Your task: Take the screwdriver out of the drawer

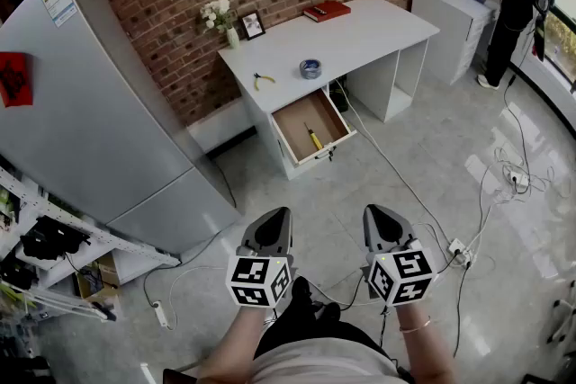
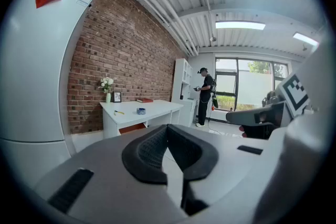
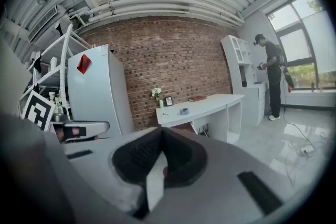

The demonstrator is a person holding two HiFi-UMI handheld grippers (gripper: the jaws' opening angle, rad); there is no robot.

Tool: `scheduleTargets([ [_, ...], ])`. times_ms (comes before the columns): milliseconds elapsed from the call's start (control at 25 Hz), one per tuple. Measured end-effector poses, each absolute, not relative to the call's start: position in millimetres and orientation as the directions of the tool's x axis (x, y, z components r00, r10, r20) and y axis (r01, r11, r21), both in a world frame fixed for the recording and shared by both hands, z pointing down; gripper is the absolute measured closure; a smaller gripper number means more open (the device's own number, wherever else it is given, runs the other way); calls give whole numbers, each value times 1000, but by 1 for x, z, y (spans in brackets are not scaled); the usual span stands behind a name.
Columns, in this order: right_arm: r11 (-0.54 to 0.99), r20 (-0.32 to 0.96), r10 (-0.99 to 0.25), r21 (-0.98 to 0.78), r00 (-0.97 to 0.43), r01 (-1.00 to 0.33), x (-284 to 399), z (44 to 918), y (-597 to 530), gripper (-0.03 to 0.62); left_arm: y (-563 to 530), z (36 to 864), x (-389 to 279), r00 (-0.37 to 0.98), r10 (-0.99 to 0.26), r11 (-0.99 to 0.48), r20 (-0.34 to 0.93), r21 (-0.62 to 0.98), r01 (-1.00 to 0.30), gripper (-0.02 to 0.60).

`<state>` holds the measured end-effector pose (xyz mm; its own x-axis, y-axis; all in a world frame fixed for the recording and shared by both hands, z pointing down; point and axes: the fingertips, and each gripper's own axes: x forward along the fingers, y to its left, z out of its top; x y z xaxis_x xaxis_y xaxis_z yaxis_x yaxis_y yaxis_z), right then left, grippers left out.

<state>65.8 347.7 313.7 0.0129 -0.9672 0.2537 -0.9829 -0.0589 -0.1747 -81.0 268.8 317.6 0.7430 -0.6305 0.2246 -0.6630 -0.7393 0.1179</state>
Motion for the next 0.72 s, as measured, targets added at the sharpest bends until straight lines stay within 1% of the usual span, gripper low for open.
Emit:
scheduleTargets([
  [440,-55,236,-972,-216,2,-975,65,314,360,592,284,313,-81,736,-641,-733,220,110,-671,588],
  [720,-59,266,-964,-207,2,-977,64,321,349,584,277,320,-82,728,-639,-730,247,102,-676,589],
])
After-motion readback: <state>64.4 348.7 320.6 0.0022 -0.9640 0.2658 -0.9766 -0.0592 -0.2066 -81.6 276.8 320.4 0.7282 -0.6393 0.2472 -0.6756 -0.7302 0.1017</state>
